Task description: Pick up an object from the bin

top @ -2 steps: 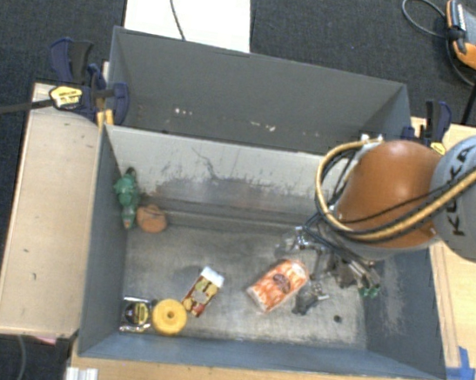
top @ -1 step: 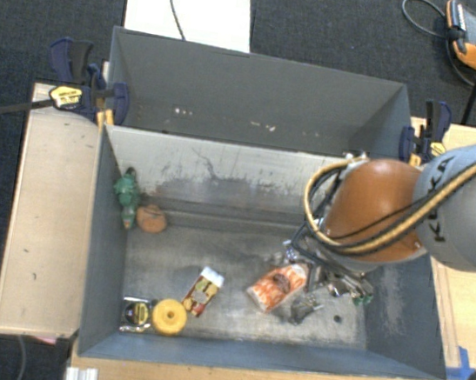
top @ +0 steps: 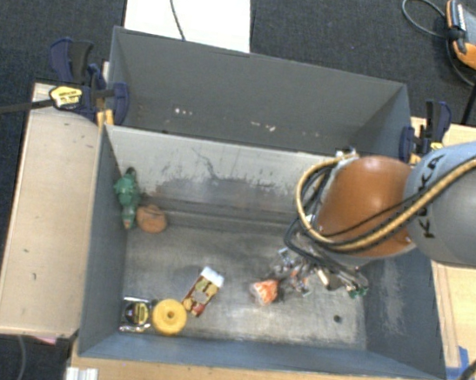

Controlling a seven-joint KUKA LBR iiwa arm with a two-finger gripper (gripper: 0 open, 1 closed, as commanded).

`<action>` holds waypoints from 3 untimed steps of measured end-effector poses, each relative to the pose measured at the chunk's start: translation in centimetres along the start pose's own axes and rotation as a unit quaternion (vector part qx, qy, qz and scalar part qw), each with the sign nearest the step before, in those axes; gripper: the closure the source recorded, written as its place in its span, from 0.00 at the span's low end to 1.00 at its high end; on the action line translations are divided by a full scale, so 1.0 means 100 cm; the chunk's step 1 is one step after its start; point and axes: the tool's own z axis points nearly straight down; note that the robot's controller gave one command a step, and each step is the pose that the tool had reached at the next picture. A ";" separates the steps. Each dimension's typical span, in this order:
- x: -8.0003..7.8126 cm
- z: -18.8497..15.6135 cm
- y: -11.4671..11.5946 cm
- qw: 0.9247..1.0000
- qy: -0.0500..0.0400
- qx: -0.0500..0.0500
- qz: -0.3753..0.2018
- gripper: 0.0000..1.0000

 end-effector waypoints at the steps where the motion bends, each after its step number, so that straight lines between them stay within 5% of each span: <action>1: 0.000 0.000 0.000 1.000 0.000 0.000 0.000 1.00; 3: 0.002 -0.008 0.001 1.000 0.005 -0.003 0.001 1.00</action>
Offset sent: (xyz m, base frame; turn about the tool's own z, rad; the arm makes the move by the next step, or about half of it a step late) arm 0.0000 0.0001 0.0095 0.0000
